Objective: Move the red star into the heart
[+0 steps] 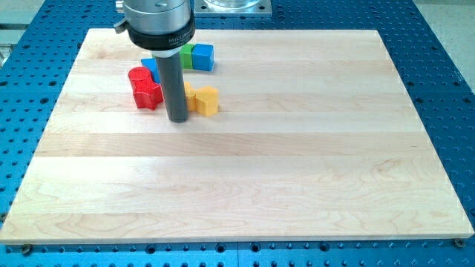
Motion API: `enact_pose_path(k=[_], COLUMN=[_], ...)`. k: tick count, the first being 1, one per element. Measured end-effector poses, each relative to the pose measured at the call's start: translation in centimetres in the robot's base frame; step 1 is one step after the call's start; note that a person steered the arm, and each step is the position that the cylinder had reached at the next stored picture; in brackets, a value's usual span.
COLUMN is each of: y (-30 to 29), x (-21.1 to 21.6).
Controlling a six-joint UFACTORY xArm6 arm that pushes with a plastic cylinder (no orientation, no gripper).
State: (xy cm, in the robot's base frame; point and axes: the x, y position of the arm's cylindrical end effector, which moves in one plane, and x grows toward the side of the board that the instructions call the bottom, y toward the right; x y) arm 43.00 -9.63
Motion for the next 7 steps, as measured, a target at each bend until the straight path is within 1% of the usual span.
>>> enact_pose_path(k=[2,3,4,5,6,7], y=[7.1,18.5,30.6,37.4,35.1,32.1], x=[3.4,3.3,1.1,-0.2,-0.8,-0.2])
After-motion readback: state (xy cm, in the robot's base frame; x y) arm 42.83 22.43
